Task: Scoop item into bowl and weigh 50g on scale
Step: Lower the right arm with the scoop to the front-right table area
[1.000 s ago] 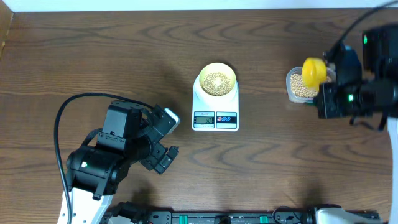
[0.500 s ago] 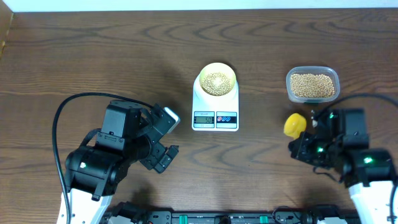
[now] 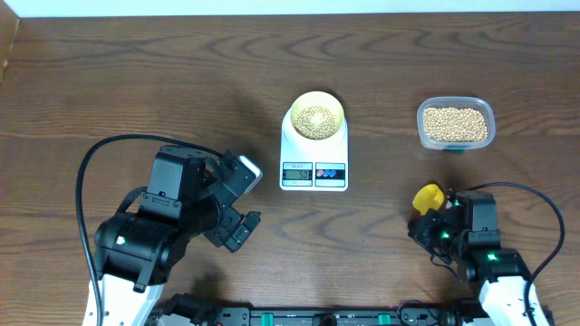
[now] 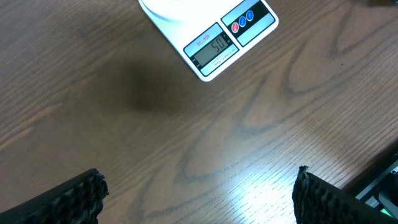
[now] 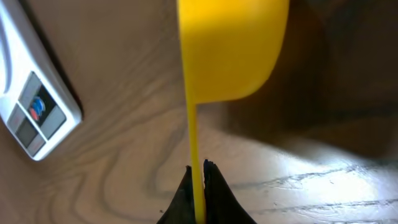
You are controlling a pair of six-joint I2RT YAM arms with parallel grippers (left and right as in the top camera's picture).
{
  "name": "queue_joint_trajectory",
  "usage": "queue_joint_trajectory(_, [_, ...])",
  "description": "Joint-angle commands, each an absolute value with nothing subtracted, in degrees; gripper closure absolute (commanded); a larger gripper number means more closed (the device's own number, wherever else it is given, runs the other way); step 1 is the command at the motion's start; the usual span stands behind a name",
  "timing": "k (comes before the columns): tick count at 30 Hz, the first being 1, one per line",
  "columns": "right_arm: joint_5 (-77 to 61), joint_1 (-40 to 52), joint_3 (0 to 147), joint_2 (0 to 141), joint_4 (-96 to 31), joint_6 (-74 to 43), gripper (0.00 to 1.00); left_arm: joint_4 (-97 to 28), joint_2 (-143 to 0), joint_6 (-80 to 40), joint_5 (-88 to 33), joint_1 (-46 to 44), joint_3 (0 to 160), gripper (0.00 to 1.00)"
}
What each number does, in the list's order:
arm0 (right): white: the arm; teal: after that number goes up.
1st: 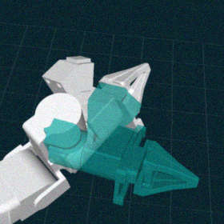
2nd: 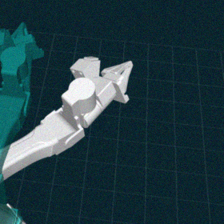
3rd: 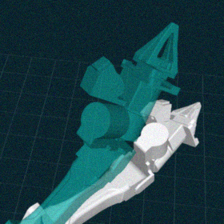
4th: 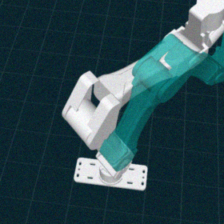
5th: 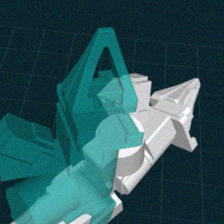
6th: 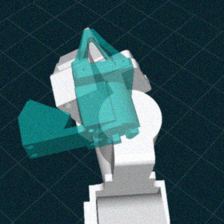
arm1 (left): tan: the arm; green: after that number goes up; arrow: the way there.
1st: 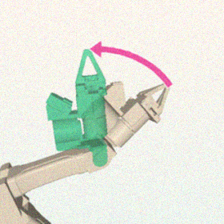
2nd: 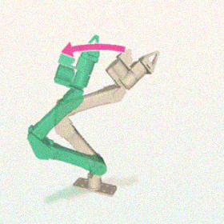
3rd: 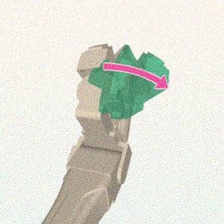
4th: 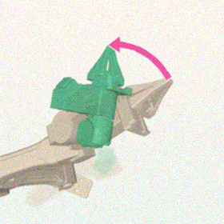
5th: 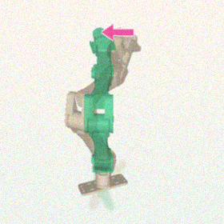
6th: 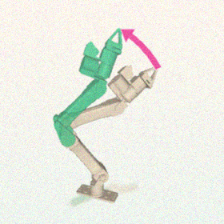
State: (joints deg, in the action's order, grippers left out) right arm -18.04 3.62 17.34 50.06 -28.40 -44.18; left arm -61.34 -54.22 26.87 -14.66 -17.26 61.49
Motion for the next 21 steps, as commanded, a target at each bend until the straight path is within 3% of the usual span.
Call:
queue_joint_trajectory(1, [-17.6, 3.7, 15.7, 49.8, -28.1, -45.6, 0.99, -61.5, -54.2, 27.2, -14.3, -17.0, 62.4, 0.02])
queue_joint_trajectory(2, [-17.6, 3.7, 15.7, 49.8, -28.1, -45.6, 0.99, -61.5, -54.2, 27.2, -14.3, -17.0, 62.4, 0.02])
queue_joint_trajectory(7, [-17.7, 3.7, 15.7, 49.8, -28.1, -45.6, 0.71, -61.5, -54.2, 27.2, -14.3, -17.0, 62.4, 0.02])
queue_joint_trajectory(11, [-17.5, 3.7, 15.7, 49.8, -28.1, -45.6, 0.66, -61.5, -54.2, 27.2, -14.3, -17.0, 62.4, 0.02])
queue_joint_trajectory(13, [-17.4, 3.7, 15.7, 49.8, -28.1, -45.6, 0.57, -61.5, -54.2, 27.2, -14.3, -17.0, 62.4, 0.02])
queue_joint_trajectory(14, [-17.0, 3.7, 15.7, 49.8, -28.1, -45.6, 0.41, -61.5, -54.2, 27.2, -14.3, -17.0, 62.4, 0.02])
queue_joint_trajectory(16, [-16.0, 3.7, 15.7, 49.8, -28.3, -45.6, 0.21, -61.5, -54.2, 27.2, -14.3, -17.0, 62.4, 0.02])
queue_joint_trajectory(17, [-15.3, 3.7, 15.7, 49.8, -28.3, -45.6, 0.01, -61.5, -54.2, 27.2, -14.3, -17.0, 62.4, 0.02])
queue_joint_trajectory(21, [-15.3, 3.7, 15.7, 49.8, -28.4, -45.6, 0.01, -61.5, -54.2, 27.2, -14.3, -17.0, 62.4, 0.02])
